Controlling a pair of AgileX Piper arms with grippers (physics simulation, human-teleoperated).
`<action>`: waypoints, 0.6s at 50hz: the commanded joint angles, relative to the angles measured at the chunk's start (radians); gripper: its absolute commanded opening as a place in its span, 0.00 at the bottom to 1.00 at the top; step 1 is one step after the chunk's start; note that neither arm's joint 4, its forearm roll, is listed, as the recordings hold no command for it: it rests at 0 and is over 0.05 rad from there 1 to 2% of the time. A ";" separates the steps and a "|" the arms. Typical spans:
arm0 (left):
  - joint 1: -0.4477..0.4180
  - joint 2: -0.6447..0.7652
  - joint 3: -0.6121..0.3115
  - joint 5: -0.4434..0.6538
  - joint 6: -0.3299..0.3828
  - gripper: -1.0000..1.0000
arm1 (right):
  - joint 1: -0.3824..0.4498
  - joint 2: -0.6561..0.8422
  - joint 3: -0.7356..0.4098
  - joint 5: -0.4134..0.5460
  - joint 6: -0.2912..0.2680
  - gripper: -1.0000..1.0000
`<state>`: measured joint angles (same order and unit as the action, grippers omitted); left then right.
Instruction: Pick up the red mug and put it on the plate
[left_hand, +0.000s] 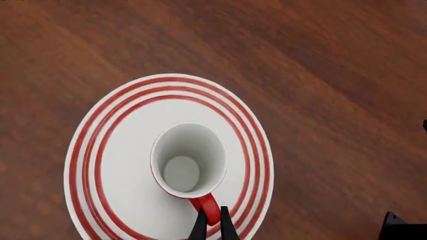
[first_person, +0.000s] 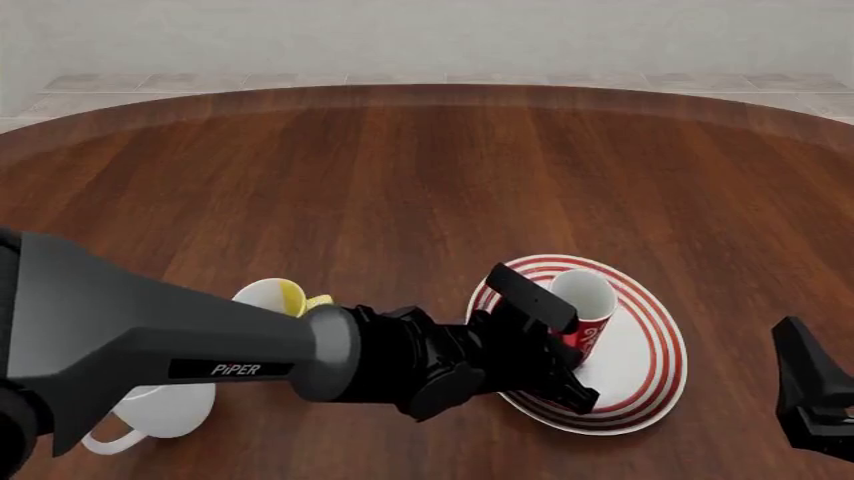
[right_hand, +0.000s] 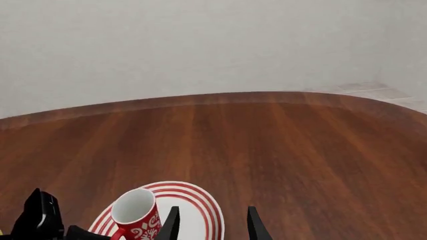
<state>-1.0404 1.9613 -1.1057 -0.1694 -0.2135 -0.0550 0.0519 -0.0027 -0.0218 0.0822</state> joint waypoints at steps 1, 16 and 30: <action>0.002 -0.001 0.005 -0.004 0.014 0.00 | -0.001 0.000 0.000 0.000 0.000 1.00; 0.017 -0.002 0.007 0.006 0.044 1.00 | -0.001 0.005 0.000 -0.003 0.001 1.00; 0.016 -0.027 0.021 0.010 0.047 1.00 | 0.002 0.006 0.000 -0.004 -0.003 1.00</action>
<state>-1.0243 1.9512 -1.0935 -0.1631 -0.1705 -0.0548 0.0577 -0.0026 -0.0250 0.0812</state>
